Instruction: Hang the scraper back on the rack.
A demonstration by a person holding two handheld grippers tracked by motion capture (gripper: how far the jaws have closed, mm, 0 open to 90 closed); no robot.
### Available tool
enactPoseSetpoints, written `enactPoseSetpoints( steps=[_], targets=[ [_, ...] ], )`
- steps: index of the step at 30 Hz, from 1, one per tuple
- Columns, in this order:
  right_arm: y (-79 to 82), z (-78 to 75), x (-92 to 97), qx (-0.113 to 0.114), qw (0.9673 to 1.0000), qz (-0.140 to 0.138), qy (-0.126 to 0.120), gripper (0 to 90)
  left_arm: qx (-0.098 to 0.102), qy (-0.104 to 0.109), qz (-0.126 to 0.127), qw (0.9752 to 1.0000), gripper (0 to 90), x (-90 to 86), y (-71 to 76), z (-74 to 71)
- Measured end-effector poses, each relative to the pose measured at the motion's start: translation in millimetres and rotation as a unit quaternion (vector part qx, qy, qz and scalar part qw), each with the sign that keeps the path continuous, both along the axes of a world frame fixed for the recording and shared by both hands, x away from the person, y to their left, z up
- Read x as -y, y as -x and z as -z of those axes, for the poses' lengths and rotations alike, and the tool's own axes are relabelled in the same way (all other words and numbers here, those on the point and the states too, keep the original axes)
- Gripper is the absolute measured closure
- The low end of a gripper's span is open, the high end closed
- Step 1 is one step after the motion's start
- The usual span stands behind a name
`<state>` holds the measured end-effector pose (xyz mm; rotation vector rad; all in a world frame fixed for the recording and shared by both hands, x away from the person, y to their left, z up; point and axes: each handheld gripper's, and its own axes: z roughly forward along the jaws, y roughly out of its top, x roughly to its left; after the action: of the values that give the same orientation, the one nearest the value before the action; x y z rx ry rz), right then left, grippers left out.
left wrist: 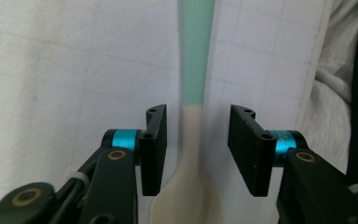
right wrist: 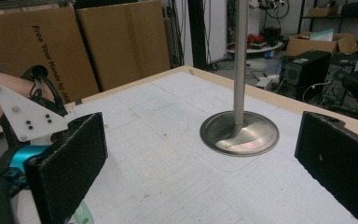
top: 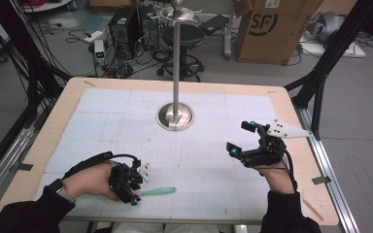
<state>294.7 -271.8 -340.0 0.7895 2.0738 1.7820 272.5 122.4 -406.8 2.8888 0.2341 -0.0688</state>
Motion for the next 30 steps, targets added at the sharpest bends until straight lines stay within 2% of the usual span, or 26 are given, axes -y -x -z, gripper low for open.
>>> enactPoseSetpoints(
  steps=[5, 8, 13, 15, 17, 21, 25, 27, 30],
  targets=[
    [-1.2, 1.3, -1.9, -0.003, 1.0000, -0.001, 0.002, 1.1, 0.012, -0.036, 0.004, 0.9993, 66.6, 9.1, 0.9, -0.8],
    [-1.2, 1.3, -1.0, -0.002, 1.0000, -0.001, 0.001, 1.1, 0.015, -0.061, 0.013, 0.9980, 70.7, 12.3, 1.9, -1.3],
    [-0.5, 1.2, 2.0, -0.004, 1.0000, 0.003, -0.004, 1.1, 0.013, -0.071, 0.014, 0.9973, 70.8, 15.7, 1.5, -0.6],
    [-0.6, 1.5, 2.0, -0.003, 1.0000, 0.004, -0.002, 1.1, 0.020, -0.074, 0.022, 0.9968, 73.5, 17.1, 2.0, -1.1],
    [0.1, 1.3, 1.3, -0.004, 1.0000, 0.003, -0.002, 1.1, 0.024, -0.068, 0.032, 0.9969, 79.9, 16.7, 3.4, -1.0],
    [0.7, 1.1, 1.4, -0.001, 1.0000, 0.004, -0.001, 1.1, 0.018, -0.043, 0.019, 0.9987, 80.5, 9.5, 1.5, -1.1],
    [0.9, 1.1, 1.8, -0.004, 1.0000, 0.004, -0.002, 1.1, 0.021, 0.003, -0.004, 0.9998, 80.6, -1.9, -3.0, -4.0],
    [0.2, 1.4, 2.1, -0.002, 1.0000, 0.005, -0.002, 1.1, 0.027, 0.034, -0.013, 0.9990, 80.6, -9.0, -5.1, -8.9],
    [0.3, 1.2, 2.0, -0.002, 1.0000, 0.006, -0.002, 1.1, 0.038, 0.079, -0.039, 0.9954, 80.7, -18.7, -5.8, -15.8]
  ],
)
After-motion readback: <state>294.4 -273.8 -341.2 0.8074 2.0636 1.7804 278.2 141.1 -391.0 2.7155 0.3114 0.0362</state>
